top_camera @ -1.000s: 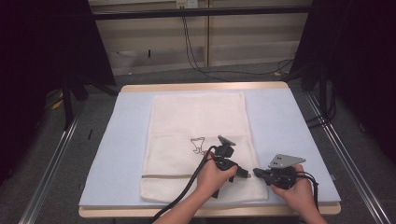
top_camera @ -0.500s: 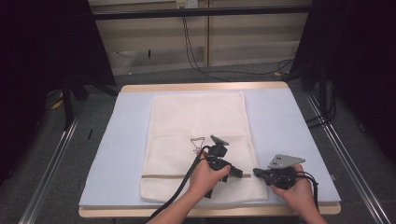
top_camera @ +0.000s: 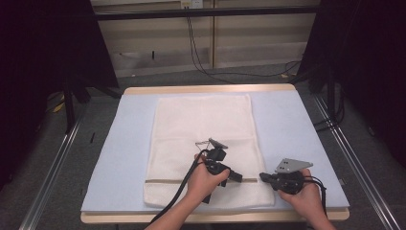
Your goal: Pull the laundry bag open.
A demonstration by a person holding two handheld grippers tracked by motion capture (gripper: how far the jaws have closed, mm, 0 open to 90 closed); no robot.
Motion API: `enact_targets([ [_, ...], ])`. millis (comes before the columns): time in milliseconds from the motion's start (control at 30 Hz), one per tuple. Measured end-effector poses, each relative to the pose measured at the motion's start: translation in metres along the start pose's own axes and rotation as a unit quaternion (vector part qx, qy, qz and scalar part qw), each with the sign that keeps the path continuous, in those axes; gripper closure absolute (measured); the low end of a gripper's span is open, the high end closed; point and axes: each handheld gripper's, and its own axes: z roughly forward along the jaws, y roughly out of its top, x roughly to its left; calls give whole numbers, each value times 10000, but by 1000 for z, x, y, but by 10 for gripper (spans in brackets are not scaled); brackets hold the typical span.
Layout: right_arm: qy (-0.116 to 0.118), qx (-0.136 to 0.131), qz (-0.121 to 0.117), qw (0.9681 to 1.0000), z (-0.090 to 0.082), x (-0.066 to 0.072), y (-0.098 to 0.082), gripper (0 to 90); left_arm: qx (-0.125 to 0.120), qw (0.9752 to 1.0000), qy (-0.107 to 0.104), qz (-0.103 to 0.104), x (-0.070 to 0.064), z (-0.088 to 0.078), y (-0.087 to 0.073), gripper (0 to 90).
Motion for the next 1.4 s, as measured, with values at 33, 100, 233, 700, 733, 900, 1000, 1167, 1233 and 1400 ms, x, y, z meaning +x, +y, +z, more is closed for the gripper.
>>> enact_targets([
  [33, 1, 1, 2, 10000, 0, 0, 0, 900, -17, 10000, 39, -30, 0, 0, -1, 873],
  [100, 14, 8, 8, 10000, 0, 0, 0, 900, 18, 10000, -17, -9, 2, -1, -1, 873],
  [233, 25, 5, 15, 10000, 0, -1, 0, 900, 15, 10000, 37, -24, 3, -3, -1, 873],
  [700, 26, 5, 16, 10000, 0, 0, 0, 900, -53, 9999, -39, -102, 6, -5, -6, 873],
  [733, 27, 0, 21, 10000, 0, 0, 0, 900, -76, 9999, -32, -98, 5, -5, -6, 874],
  [900, 13, 20, 66, 10000, 0, 0, 0, 900, -57, 10000, -71, -19, 6, -6, -7, 873],
  [1000, 4, 8, 7, 10000, 0, 0, 0, 900, -29, 10000, -15, 11, 7, -8, -8, 873],
  [1167, -1, 37, -35, 10000, 0, 0, 1, 900, -48, 10000, -56, -32, 10, -10, -9, 873],
  [1233, 22, 26, -23, 10000, 0, 0, 1, 900, -46, 9999, -89, -26, 10, -11, -10, 873],
  [1400, 0, 31, -15, 10000, 0, 0, 1, 900, 3, 10000, -23, 68, 10, -12, -11, 873],
])
